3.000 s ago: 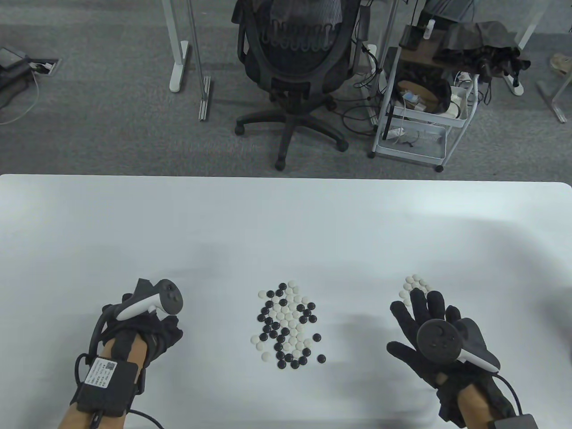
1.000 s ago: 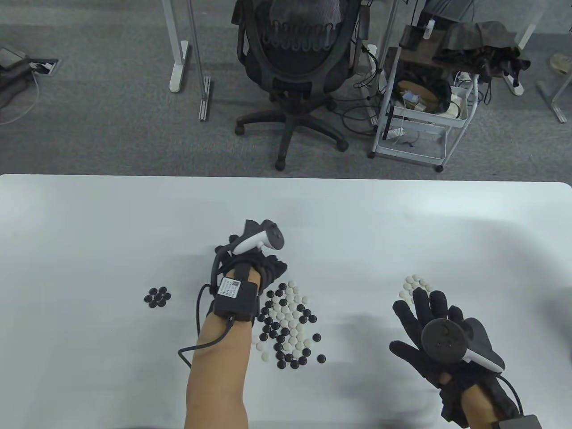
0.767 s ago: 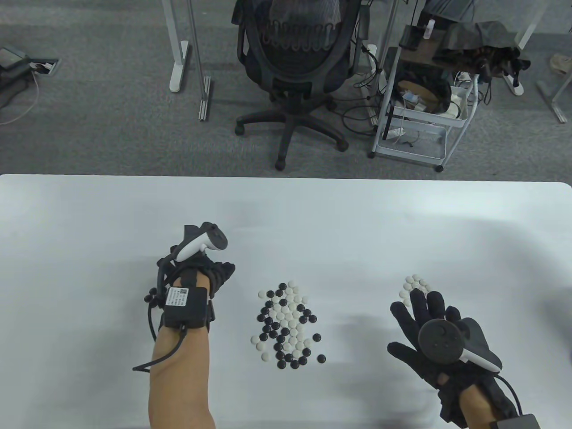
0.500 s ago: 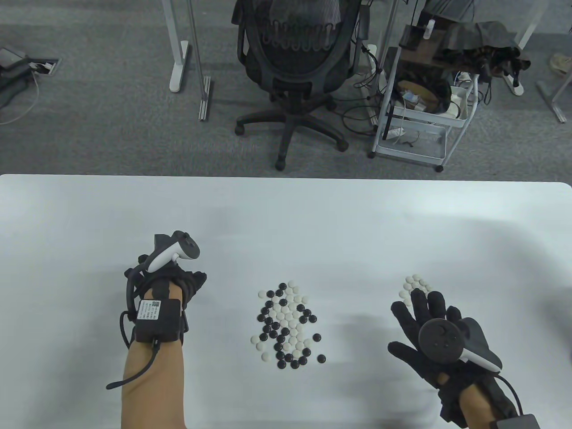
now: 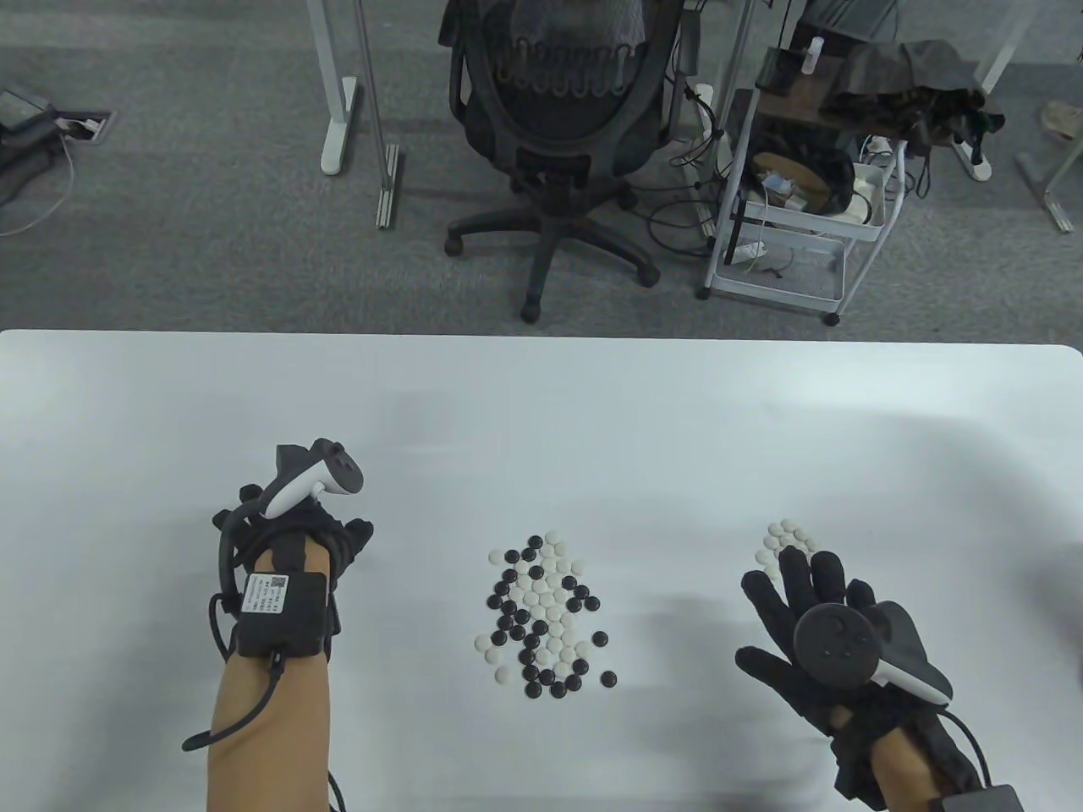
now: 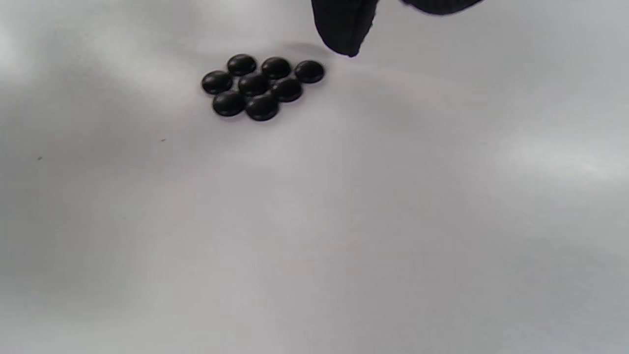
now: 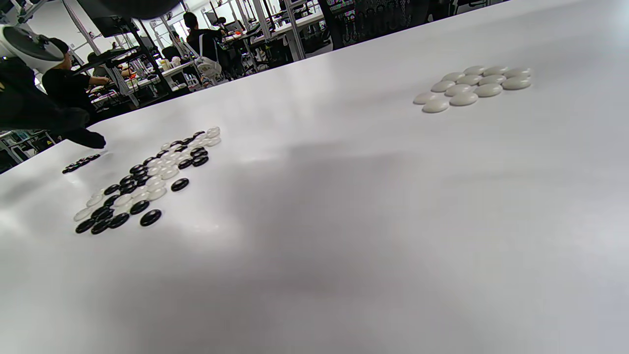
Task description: Go stone sorting task
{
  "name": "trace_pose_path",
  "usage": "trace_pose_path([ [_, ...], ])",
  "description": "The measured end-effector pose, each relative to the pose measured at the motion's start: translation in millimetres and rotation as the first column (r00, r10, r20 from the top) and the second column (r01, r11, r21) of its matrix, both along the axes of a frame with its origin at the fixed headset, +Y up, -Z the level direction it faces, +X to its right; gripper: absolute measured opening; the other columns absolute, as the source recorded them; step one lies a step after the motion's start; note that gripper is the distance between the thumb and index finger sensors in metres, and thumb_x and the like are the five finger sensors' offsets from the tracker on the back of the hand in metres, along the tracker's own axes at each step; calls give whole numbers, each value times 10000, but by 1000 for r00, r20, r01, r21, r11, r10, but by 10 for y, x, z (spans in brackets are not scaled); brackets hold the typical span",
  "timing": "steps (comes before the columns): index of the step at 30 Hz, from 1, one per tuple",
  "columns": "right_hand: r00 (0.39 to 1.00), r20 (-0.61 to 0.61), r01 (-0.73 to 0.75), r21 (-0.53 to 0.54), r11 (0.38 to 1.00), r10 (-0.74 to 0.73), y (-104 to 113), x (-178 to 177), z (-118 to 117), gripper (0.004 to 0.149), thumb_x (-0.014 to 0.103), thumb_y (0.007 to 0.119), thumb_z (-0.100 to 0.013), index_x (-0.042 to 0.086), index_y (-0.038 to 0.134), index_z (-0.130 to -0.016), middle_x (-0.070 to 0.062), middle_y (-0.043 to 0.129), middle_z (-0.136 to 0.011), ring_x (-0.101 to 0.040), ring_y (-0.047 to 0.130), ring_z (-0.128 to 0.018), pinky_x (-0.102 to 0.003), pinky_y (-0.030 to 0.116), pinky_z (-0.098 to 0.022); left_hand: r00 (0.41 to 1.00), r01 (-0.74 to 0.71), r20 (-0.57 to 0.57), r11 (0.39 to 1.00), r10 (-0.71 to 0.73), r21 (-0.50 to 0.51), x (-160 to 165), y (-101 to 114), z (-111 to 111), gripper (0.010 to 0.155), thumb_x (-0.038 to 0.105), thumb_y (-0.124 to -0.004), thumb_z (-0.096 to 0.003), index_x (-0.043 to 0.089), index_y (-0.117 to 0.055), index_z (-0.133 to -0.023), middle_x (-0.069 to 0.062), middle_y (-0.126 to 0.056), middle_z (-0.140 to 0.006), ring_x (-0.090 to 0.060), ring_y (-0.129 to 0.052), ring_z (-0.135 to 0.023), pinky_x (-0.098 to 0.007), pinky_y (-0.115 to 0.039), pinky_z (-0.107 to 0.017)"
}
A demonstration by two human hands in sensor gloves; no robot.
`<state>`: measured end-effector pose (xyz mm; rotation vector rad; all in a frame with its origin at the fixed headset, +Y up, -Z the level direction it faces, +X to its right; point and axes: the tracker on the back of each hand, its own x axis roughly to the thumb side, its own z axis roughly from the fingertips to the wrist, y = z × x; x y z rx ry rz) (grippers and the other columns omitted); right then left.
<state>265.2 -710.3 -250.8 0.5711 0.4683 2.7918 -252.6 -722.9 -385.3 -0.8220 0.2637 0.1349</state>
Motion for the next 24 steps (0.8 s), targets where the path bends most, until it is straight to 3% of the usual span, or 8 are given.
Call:
trace_pose_path([
  [6,1000,-2,-5,-3,1000,5,-4,-8,2,791,537,496,-549,115,180,-1138,-312,-49,-1075,-583,-97,-882,-806,61,-544,958,-136,256,991,129,11,644,123,-30,682,485,-423,-560,231,-563,-1177,-284,102,-1152,-593,158,-921,-840,-2,-571],
  [13,1000,1,2,3,1000,-2,0,3,4,793,537,496,-548,111,181,-1138,-313,-48,-1075,-584,-94,-882,-807,64,-544,858,-144,496,989,137,-24,1434,110,-25,663,481,-418,-560,262,-523,-1177,-290,88,-1154,-597,144,-924,-843,-23,-580],
  [18,1000,0,8,6,1000,-8,6,10,8,793,537,496,-548,111,182,-1139,-313,-48,-1075,-584,-93,-883,-807,65,-545,834,-150,531,988,147,-38,1731,-26,-72,657,479,-394,-557,288,-463,-1182,-293,107,-1148,-597,154,-920,-846,-19,-577],
  [24,1000,0,8,6,1000,-8,5,12,7,792,537,496,-549,111,182,-1138,-314,-46,-1075,-585,-93,-883,-808,65,-545,840,-107,530,993,115,-45,1865,-229,-123,652,477,-378,-556,308,-390,-1185,-288,148,-1125,-593,176,-907,-847,-11,-573],
])
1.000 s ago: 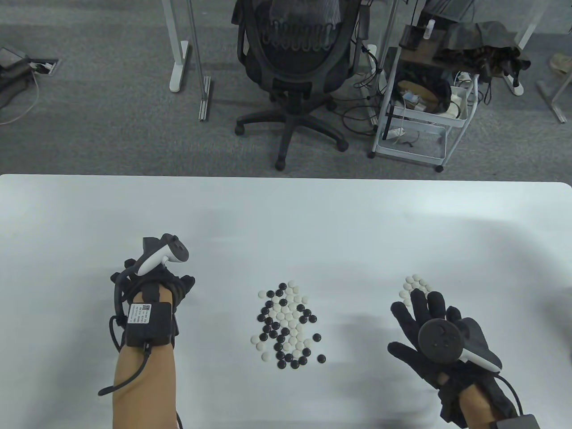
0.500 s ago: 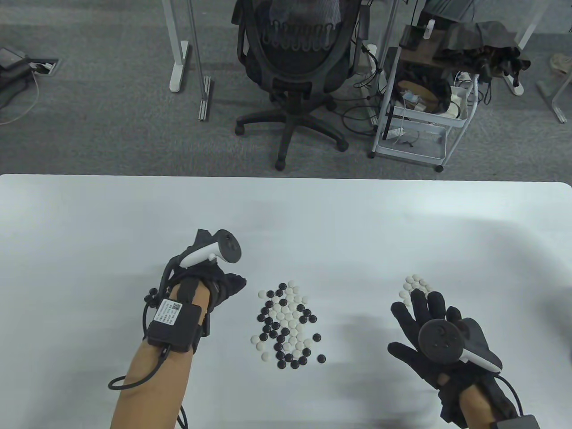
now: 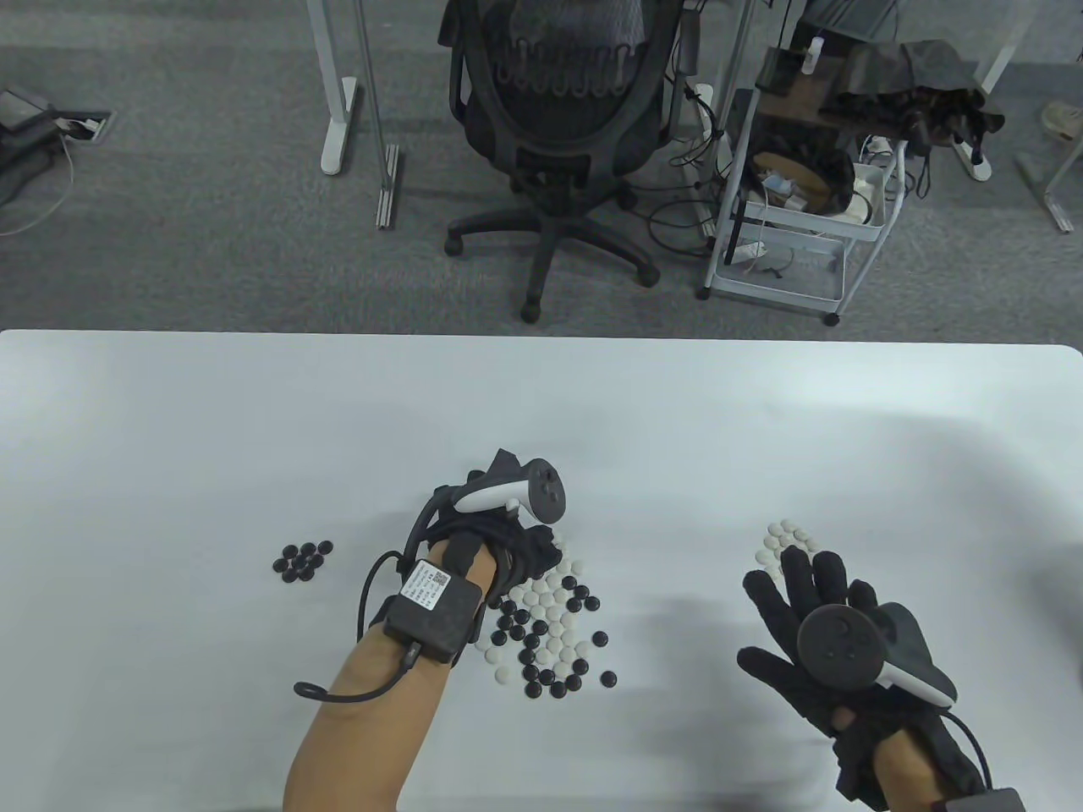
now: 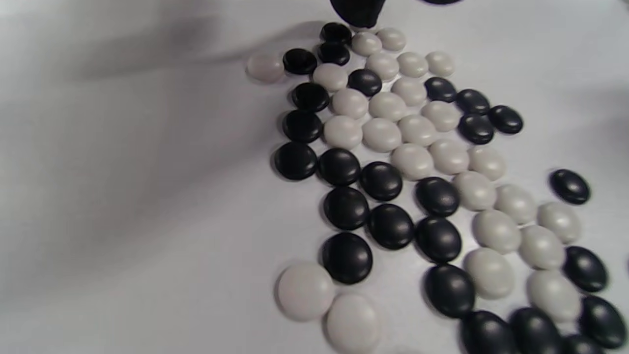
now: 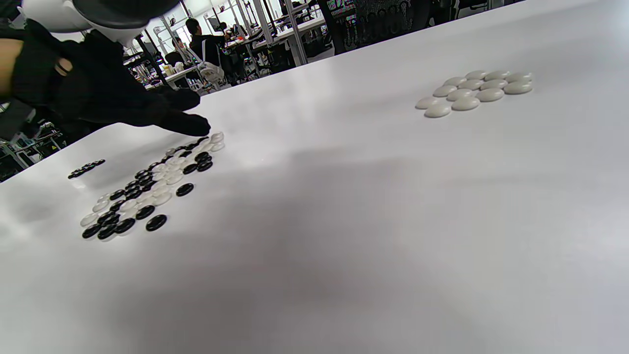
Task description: Go stone sorting task
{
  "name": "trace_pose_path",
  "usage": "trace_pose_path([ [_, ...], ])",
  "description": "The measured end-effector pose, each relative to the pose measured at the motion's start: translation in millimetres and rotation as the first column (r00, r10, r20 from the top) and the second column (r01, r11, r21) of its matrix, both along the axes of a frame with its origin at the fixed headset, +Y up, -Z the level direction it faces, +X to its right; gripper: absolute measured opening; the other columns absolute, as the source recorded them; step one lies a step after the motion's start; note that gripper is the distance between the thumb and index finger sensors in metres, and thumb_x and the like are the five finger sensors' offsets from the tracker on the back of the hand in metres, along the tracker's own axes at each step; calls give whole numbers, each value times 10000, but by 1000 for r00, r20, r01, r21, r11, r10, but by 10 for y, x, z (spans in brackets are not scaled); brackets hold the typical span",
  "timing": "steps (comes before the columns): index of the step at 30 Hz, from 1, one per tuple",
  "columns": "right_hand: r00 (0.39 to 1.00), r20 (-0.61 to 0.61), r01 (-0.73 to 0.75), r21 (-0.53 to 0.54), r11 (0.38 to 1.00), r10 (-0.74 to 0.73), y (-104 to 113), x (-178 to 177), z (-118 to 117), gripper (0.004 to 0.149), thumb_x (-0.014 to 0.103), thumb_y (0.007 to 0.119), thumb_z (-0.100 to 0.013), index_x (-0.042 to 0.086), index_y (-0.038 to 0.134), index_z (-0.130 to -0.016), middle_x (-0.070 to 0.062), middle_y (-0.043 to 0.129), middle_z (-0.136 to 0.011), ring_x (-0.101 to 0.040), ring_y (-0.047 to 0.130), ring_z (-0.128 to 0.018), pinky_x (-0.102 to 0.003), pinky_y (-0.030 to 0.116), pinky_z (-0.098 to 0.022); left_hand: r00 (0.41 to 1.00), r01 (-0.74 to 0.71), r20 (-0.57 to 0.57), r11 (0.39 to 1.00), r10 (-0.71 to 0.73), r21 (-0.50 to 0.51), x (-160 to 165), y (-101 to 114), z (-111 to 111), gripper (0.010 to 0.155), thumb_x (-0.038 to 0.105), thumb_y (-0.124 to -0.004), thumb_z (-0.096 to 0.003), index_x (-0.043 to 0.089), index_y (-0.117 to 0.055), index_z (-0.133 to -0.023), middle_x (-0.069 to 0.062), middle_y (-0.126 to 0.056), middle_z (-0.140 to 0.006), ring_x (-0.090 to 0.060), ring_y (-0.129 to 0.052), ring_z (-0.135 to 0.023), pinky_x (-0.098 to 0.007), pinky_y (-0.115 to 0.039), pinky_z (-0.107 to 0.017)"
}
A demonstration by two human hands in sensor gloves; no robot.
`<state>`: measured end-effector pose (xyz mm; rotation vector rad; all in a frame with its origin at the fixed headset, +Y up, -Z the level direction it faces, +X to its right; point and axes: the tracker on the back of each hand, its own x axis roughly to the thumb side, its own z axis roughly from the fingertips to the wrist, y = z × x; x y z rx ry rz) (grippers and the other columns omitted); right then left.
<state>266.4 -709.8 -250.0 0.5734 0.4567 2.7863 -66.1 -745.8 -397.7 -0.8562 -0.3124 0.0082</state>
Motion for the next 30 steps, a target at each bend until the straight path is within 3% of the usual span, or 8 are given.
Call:
trace_pose_path([
  [6,1000,1,8,3,1000,-8,1,-2,4,793,536,497,-550,109,181,-1139,-314,-46,-1075,-585,-93,-883,-808,65,-544,994,40,-106,999,-40,-2,-217,-16,-97,649,476,-375,-553,305,-402,-1178,-285,145,-1127,-594,173,-908,-846,-11,-573],
  [11,1000,1,13,5,1000,-13,13,23,7,793,536,498,-549,111,184,-1140,-313,-46,-1076,-585,-93,-883,-807,64,-545,961,71,-265,997,-75,-23,-762,39,-122,654,475,-383,-553,288,-474,-1173,-276,132,-1136,-590,170,-913,-842,-2,-571],
  [17,1000,-1,7,-2,1000,-7,-1,23,4,791,536,498,-550,112,185,-1139,-314,-46,-1076,-584,-93,-883,-808,64,-544,907,111,-401,992,-125,-56,-1396,92,3,665,475,-405,-553,269,-566,-1165,-263,112,-1145,-585,168,-918,-839,4,-570],
  [23,1000,-3,-3,-9,1000,3,-24,12,-4,791,536,497,-549,112,184,-1139,-313,-46,-1076,-583,-94,-883,-807,64,-544,876,142,-456,988,-156,-64,-1755,93,157,663,476,-419,-553,270,-575,-1164,-255,112,-1145,-581,168,-919,-836,11,-566],
  [30,1000,-2,-10,-13,1000,10,-34,5,-7,792,538,495,-549,110,183,-1139,-314,-46,-1075,-585,-92,-883,-808,65,-543,860,174,-477,983,-184,-65,-1892,96,225,666,474,-422,-553,268,-569,-1168,-245,126,-1138,-573,178,-919,-833,21,-566],
])
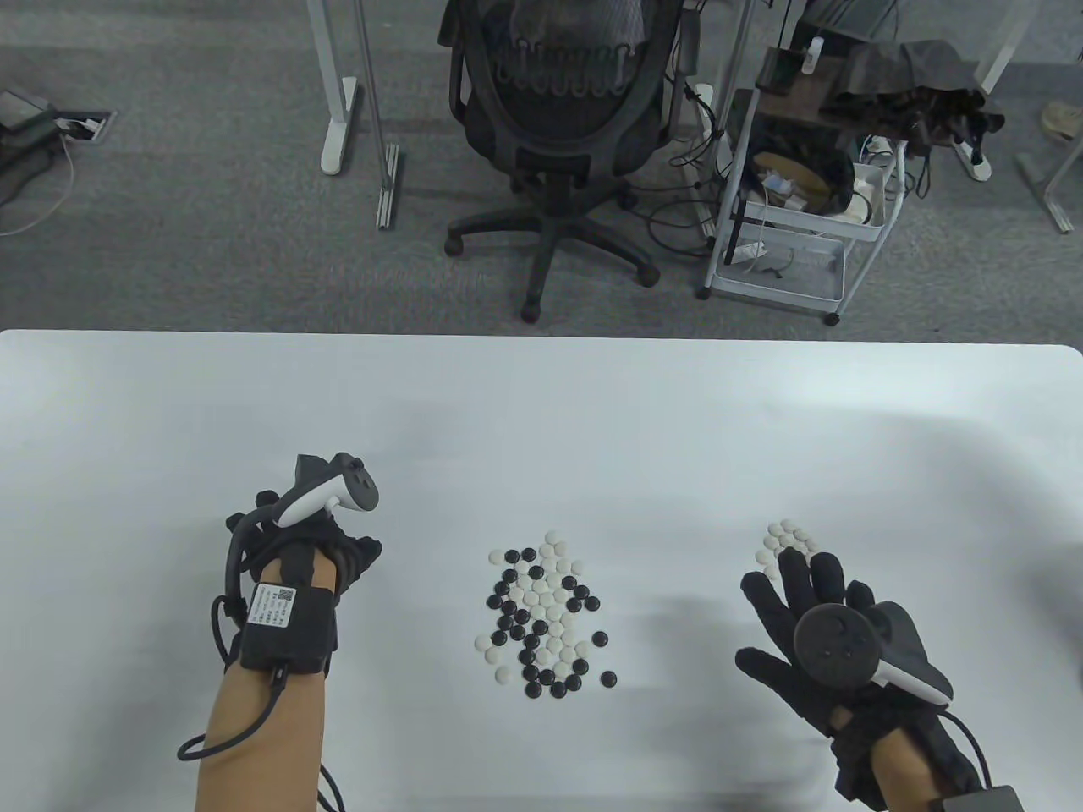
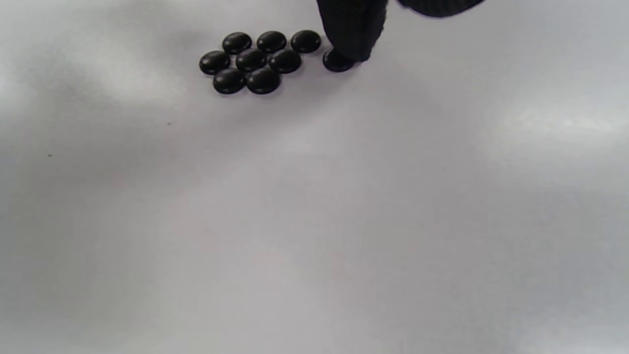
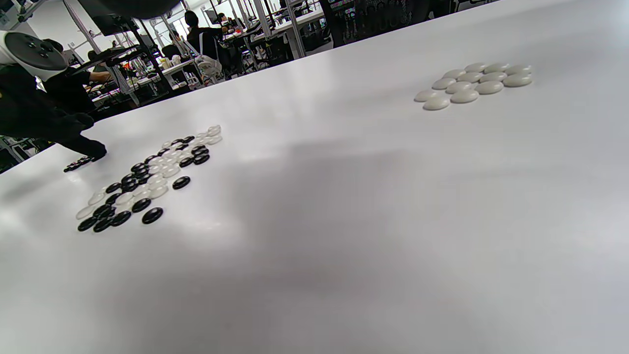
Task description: Go stone sorting task
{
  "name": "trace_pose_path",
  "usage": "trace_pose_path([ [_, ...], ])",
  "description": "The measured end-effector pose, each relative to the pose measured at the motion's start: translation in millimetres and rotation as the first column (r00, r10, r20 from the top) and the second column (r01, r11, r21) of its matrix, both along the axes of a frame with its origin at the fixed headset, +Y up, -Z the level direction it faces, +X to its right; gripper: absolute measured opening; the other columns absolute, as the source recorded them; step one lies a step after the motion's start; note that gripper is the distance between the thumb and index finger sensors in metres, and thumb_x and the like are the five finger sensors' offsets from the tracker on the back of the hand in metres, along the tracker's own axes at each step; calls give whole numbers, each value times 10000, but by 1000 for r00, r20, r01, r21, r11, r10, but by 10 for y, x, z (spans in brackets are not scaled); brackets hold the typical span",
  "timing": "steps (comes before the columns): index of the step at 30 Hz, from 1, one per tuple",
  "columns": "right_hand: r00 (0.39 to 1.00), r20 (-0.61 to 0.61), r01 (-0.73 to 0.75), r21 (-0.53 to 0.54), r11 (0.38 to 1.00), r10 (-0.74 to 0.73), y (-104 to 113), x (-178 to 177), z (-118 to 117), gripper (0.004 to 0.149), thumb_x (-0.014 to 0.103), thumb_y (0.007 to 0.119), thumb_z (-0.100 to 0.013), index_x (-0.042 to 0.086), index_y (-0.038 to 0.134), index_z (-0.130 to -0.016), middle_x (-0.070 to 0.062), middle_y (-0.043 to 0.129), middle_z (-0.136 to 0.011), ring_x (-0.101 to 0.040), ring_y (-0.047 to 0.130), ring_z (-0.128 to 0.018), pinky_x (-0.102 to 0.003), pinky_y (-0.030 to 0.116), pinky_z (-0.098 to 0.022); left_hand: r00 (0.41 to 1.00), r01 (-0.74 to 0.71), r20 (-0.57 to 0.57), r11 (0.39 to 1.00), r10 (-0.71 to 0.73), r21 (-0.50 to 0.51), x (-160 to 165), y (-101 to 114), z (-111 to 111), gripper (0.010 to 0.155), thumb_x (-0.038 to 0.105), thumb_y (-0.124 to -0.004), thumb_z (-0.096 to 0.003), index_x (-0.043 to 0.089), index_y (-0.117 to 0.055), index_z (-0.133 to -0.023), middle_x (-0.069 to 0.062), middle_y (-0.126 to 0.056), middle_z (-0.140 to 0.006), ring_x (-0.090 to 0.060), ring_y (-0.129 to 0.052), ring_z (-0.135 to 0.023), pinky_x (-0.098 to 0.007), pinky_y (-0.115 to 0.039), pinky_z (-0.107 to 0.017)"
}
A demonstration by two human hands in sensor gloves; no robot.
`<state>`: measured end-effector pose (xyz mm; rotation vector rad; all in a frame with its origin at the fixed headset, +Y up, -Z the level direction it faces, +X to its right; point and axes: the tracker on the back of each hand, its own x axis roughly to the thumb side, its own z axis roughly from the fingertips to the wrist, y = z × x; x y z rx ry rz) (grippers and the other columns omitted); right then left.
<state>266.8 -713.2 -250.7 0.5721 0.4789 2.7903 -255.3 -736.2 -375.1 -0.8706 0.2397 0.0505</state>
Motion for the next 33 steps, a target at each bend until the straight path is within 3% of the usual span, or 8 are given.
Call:
trace_pose_path([
  [10,1000,0,2,-1,1000,-2,4,-2,-3,792,537,496,-549,112,182,-1139,-314,-46,-1076,-585,-92,-883,-808,65,-544,1000,-5,15,1000,4,31,60,101,14,665,474,-425,-558,260,-536,-1178,-246,151,-1128,-572,192,-910,-831,33,-560],
  [14,1000,-2,3,1,1000,-3,6,-7,-2,793,537,496,-549,111,182,-1139,-314,-45,-1076,-585,-93,-883,-807,64,-544,989,-58,136,998,52,40,377,207,16,667,474,-427,-561,250,-554,-1176,-265,117,-1144,-582,174,-914,-834,19,-560],
  [20,1000,-1,3,4,1000,-3,6,-7,1,791,538,495,-550,112,182,-1138,-315,-46,-1076,-586,-92,-883,-808,65,-544,915,-203,360,979,180,28,1024,284,34,656,473,-423,-563,260,-535,-1173,-286,95,-1147,-595,149,-916,-841,-19,-573],
  [26,1000,-1,8,9,1000,-8,3,-7,0,794,537,495,-549,109,179,-1140,-315,-45,-1076,-585,-92,-883,-808,66,-544,863,-235,458,972,215,-14,1465,173,5,651,473,-411,-562,278,-479,-1180,-293,115,-1135,-597,157,-910,-842,-13,-564],
  [33,1000,-1,8,9,1000,-8,6,-2,5,792,537,495,-550,112,181,-1138,-314,-45,-1076,-585,-92,-883,-808,65,-544,845,-241,485,970,227,-35,1725,-38,-100,641,472,-394,-559,310,-429,-1179,-289,131,-1129,-591,170,-908,-841,3,-559],
])
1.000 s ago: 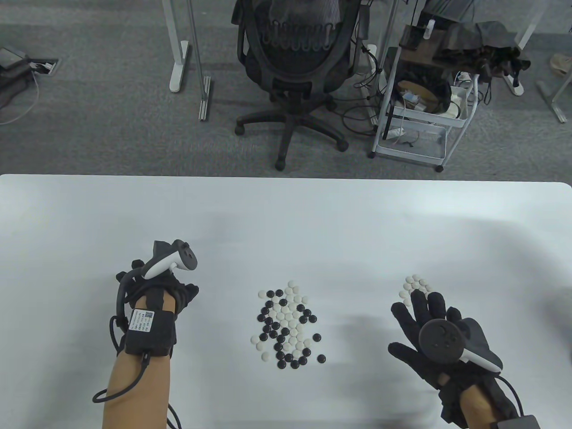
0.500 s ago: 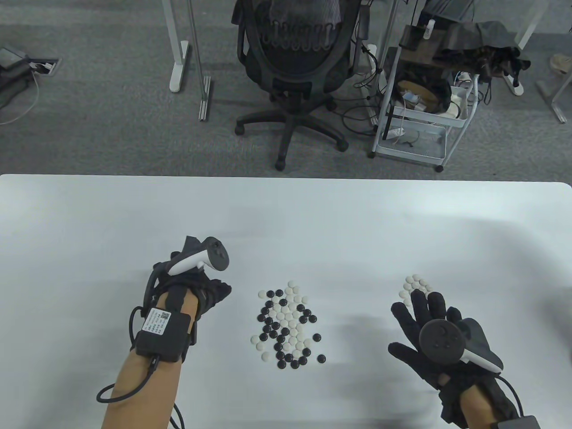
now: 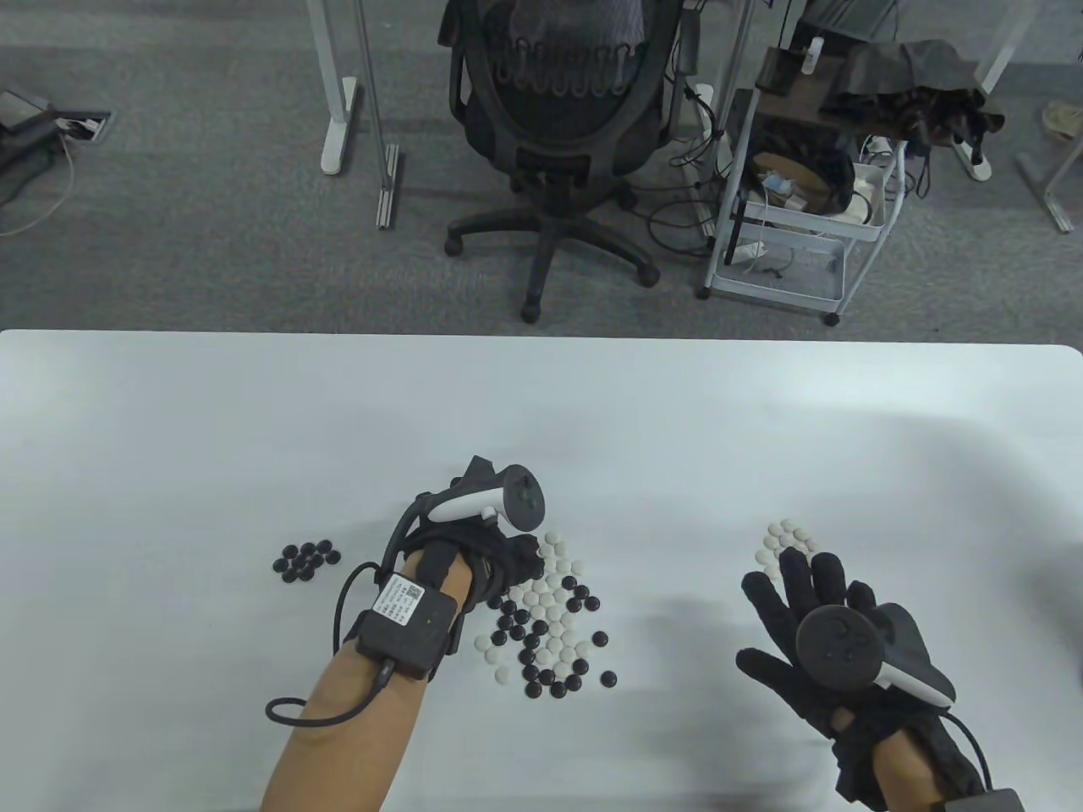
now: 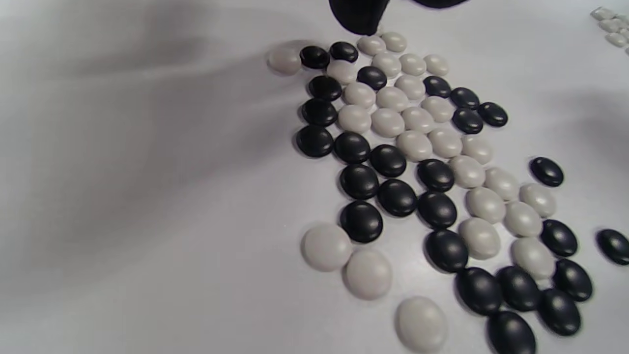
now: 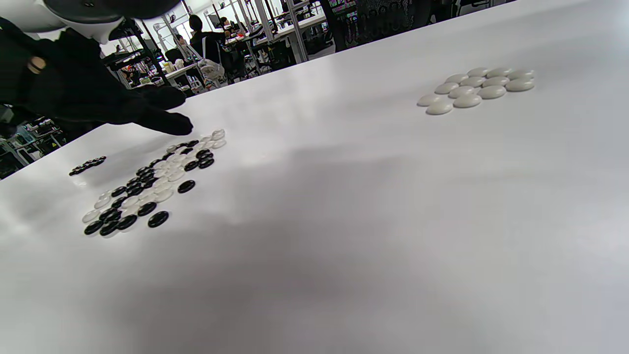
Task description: Go stone sorting task
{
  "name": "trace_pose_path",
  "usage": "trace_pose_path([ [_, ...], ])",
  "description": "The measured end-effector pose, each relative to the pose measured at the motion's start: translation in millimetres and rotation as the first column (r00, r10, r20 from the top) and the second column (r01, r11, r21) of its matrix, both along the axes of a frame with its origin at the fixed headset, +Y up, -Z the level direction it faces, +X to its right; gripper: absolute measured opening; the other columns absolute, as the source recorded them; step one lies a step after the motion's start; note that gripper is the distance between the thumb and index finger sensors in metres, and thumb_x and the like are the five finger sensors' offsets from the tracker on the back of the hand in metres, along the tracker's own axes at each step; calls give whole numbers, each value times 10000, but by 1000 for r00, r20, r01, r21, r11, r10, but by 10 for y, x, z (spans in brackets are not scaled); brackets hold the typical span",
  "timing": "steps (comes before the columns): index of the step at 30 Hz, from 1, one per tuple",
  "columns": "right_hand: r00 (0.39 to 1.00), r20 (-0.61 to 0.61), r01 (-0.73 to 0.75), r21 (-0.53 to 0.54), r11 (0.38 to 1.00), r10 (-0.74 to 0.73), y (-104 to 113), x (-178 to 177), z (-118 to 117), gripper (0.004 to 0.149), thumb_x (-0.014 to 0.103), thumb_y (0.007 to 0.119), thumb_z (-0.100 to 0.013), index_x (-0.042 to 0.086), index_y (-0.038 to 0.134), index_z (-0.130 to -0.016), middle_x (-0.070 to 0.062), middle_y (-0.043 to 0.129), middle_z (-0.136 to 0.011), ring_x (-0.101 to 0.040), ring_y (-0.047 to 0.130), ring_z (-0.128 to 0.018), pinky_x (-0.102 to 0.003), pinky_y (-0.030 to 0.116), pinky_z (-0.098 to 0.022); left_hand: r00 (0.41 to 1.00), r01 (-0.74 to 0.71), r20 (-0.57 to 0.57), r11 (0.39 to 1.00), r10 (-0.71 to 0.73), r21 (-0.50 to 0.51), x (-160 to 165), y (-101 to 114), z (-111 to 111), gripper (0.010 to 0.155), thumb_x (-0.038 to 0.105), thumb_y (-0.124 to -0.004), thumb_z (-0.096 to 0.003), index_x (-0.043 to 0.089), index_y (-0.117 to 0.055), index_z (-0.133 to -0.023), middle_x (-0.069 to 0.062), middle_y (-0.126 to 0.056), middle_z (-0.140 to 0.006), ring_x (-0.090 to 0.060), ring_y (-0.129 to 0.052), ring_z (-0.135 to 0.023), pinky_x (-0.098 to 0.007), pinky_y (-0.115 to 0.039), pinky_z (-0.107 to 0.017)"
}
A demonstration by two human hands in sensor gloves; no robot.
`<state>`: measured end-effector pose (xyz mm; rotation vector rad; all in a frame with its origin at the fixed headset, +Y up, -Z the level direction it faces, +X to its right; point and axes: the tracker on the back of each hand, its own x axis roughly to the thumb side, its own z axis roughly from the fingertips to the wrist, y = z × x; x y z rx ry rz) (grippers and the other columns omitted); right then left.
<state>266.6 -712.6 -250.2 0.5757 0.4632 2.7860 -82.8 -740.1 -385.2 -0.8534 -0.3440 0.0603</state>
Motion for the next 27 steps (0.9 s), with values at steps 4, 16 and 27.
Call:
trace_pose_path([
  [4,1000,0,0,0,1000,0,0,0,0,790,537,496,-549,113,182,-1137,-315,-45,-1076,-586,-91,-883,-808,66,-544,997,71,-22,997,-71,-20,7,-94,-83,632,473,-389,-555,332,-401,-1172,-281,136,-1127,-585,173,-909,-840,7,-562],
  [16,1000,0,11,4,1000,-11,14,23,4,793,537,497,-549,111,183,-1140,-314,-45,-1077,-585,-93,-884,-808,64,-545,939,191,-287,981,-191,-27,-938,1,-122,646,475,-405,-550,302,-487,-1166,-253,148,-1128,-571,187,-917,-837,22,-572],
  [27,1000,-1,-6,-8,1000,6,-18,13,-5,790,537,495,-549,113,181,-1137,-314,-47,-1076,-585,-92,-884,-808,64,-545,900,293,-322,954,-295,-55,-1558,28,272,649,472,-417,-548,301,-509,-1167,-242,148,-1126,-565,186,-919,-833,26,-572],
])
